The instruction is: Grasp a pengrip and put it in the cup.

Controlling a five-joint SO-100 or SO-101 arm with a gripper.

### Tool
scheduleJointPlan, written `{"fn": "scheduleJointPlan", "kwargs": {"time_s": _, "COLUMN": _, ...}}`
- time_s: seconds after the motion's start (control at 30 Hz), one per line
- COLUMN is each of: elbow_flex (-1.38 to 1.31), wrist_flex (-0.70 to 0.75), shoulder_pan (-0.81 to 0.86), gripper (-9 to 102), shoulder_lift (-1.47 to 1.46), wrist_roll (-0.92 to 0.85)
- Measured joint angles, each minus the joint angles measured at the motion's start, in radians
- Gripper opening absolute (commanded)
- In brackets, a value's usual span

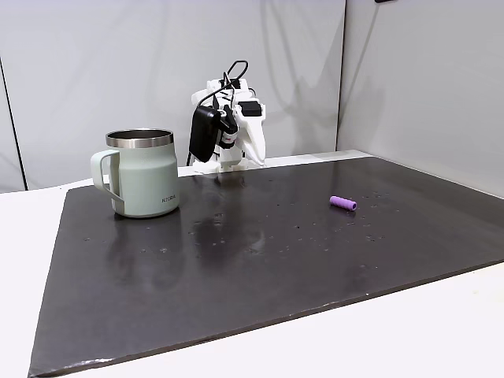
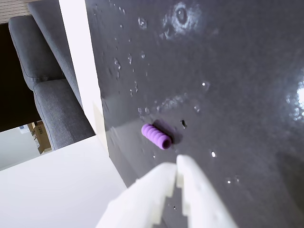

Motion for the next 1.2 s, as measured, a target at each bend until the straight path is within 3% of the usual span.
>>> {"fn": "scheduleJointPlan", "kwargs": {"time_s": 0.4, "elbow_flex": 0.0, "wrist_flex": 0.0, "shoulder_pan": 0.0, "gripper": 0, "shoulder_lift": 0.0, "wrist_roll": 0.0}}
{"fn": "scheduleJointPlan", "kwargs": {"time_s": 0.83, "elbow_flex": -0.123, "wrist_flex": 0.08, "shoulder_pan": -0.078, "gripper": 0, "shoulder_lift": -0.023, "wrist_roll": -0.206}}
{"fn": "scheduleJointPlan", "kwargs": {"time_s": 1.2, "elbow_flex": -0.615, "wrist_flex": 0.129, "shoulder_pan": -0.103, "gripper": 0, "shoulder_lift": -0.666, "wrist_roll": -0.551}}
